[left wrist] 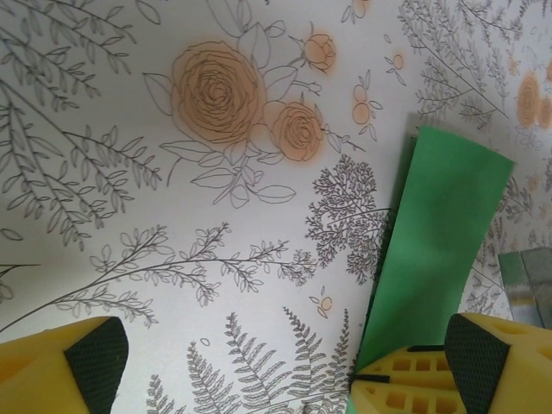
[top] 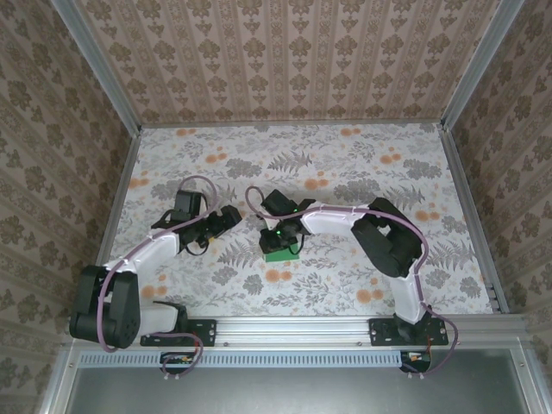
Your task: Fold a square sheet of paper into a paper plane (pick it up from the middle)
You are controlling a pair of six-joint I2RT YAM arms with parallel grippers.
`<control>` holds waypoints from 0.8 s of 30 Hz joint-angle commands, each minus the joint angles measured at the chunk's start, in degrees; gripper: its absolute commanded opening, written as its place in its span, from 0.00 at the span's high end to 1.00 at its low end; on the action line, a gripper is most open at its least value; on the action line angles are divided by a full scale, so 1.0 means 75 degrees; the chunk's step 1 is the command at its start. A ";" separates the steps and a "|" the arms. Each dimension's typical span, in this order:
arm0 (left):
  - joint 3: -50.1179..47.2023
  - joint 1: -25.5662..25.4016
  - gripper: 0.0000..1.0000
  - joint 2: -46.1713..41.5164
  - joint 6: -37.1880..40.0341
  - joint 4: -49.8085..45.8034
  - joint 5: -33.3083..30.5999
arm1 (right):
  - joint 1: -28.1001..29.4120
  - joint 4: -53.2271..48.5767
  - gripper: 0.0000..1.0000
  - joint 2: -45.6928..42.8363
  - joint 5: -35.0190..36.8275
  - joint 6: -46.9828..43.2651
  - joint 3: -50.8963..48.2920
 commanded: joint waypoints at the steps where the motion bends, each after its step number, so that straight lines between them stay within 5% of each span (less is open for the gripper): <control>1: -0.0055 -0.0151 0.05 0.0099 0.0144 0.0389 0.0382 | -0.0196 -0.0438 0.81 -0.0744 -0.0434 -0.0498 -0.0399; 7: 0.0270 -0.0896 0.20 0.0436 0.0195 0.0907 0.0719 | -0.0593 0.0723 0.52 -0.2387 0.0050 0.1188 -0.1566; 12: 0.0929 -0.1784 0.47 0.1304 0.0317 0.1281 0.1019 | -0.1342 0.0960 0.46 -0.3219 0.0518 0.1965 -0.2621; 24: 0.1955 -0.2579 0.73 0.3233 0.0079 0.1597 0.0954 | -0.2064 0.1410 0.42 -0.3287 -0.0405 0.2195 -0.3577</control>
